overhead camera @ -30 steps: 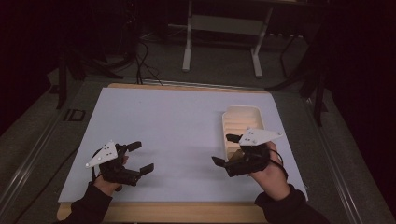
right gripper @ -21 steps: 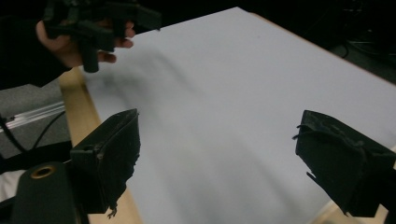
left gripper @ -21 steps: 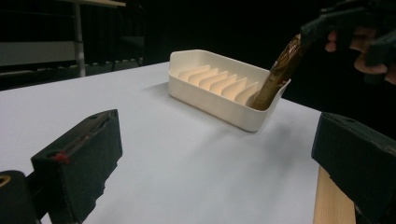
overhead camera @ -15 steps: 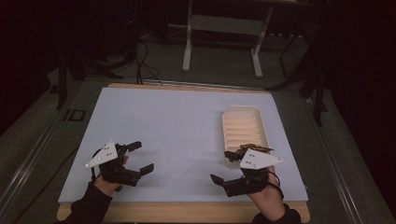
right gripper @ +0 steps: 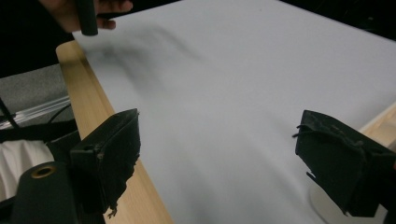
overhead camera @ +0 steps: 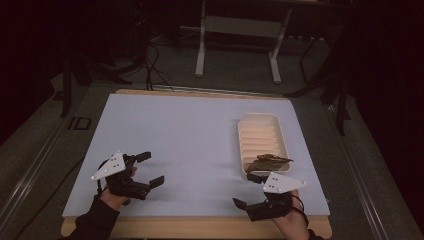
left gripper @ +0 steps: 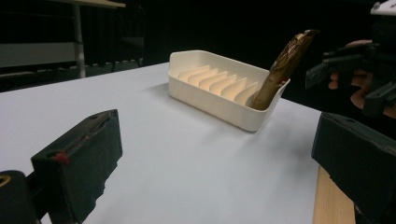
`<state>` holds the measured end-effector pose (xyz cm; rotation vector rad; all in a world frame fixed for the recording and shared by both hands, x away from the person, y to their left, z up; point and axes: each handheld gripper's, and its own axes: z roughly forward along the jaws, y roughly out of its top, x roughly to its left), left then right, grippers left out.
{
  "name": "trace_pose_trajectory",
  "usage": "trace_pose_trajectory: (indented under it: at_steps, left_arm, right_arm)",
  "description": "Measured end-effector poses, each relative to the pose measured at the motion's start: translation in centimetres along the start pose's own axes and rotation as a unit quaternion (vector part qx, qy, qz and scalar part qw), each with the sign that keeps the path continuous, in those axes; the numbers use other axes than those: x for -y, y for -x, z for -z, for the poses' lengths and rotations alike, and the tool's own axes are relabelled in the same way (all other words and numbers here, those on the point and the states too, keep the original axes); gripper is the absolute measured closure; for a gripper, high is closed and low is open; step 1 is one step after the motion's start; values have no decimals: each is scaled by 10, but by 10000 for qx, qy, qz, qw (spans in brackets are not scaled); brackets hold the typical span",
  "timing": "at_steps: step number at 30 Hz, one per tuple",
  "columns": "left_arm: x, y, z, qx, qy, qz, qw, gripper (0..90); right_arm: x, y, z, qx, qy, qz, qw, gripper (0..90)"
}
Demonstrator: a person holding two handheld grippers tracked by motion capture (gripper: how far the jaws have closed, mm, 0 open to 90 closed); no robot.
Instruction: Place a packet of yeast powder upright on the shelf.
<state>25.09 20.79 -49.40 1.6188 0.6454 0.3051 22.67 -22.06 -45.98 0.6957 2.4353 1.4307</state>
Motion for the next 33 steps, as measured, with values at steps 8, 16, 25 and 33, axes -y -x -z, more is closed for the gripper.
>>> trace_pose_trajectory:
  at_steps: [8, 16, 25, 33]
  left_arm:
    - [1, 0, 0, -2, -3, 17, 10000, 28]
    - [1, 0, 1, -3, -4, 6, 10000, 28]
    - [3, -1, -1, 6, -77, -5, 10000, 28]
    - [3, 0, -2, 15, -66, -34, 10000, 28]
  right_arm:
    - [11, 6, 4, 26, -136, 65, 9999, 119]
    - [20, 9, 5, 99, -323, 61, 9994, 115]
    - [24, 15, 6, 134, -304, -16, 9994, 114]
    - [25, 19, 5, 29, -294, -165, 9994, 114]
